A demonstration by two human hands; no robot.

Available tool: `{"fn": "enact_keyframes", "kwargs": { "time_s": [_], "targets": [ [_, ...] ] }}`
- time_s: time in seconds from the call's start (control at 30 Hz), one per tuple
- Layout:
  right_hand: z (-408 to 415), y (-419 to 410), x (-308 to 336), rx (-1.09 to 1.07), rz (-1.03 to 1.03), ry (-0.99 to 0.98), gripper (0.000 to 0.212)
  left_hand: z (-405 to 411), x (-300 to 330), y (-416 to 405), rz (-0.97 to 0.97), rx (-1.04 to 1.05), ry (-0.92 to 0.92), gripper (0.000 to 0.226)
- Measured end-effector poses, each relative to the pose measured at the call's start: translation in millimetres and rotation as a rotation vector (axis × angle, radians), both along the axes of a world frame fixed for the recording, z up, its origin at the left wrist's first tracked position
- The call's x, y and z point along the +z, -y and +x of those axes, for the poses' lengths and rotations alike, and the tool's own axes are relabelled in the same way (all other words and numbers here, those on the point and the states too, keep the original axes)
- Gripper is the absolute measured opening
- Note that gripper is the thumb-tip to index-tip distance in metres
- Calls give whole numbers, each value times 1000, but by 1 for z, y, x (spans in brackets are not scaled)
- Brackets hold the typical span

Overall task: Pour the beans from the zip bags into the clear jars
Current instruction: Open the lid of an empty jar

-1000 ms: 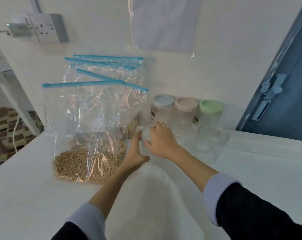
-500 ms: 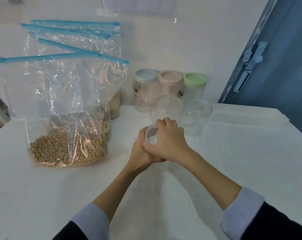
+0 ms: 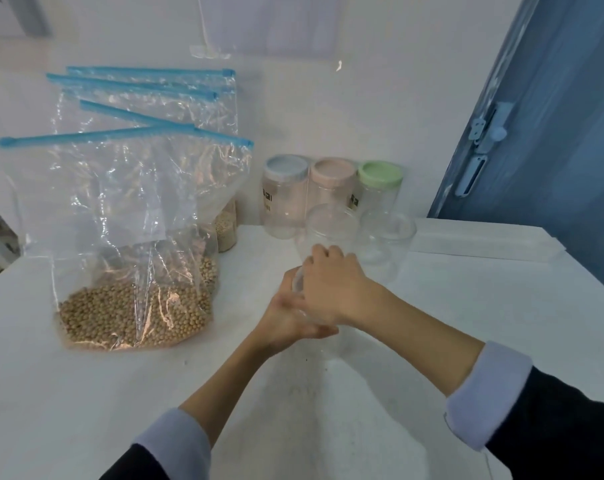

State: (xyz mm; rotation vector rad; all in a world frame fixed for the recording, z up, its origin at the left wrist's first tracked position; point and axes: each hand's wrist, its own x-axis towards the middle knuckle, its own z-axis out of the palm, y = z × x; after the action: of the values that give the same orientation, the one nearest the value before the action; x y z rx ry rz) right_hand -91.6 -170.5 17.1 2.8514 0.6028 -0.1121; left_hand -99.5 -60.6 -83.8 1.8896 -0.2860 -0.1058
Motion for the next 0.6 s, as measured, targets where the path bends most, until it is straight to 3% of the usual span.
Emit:
{"fn": "enact_keyframes", "kwargs": {
  "time_s": [0.07,0.1,0.17,0.2,0.23,0.3,0.37,0.47,0.53,0.6],
  "targets": [
    [-3,-5,-6,142,152,-83,69,-1,-2,11,37,45,-90,40],
    [-6,-7,-6,173,367,-193,65,-7,2,9,125,50,-80,20],
    [-15,-11,1,149,716,-392,64,-17,20,6,465,-11,-127,33],
    [-16,-11,4,142,744,-360,59,-18,11,10,378,6,-88,28],
    [-16,-10,6,147,635,-235,55,-13,5,12,273,-22,-33,30],
    [-10,-4,0,54,193,-49,67,-1,4,11,152,-15,-47,64],
    [-4,2,-7,-84,-18,-121,86,3,-6,4,-49,0,-1,97],
    [5,14,-5,40,116,-278,80,0,-4,4,-98,-32,4,106],
    [9,24,5,193,231,-409,85,0,-5,3,-96,-45,12,104],
    [10,30,9,204,370,-438,88,2,-7,3,-80,-37,9,104]
  ]
}}
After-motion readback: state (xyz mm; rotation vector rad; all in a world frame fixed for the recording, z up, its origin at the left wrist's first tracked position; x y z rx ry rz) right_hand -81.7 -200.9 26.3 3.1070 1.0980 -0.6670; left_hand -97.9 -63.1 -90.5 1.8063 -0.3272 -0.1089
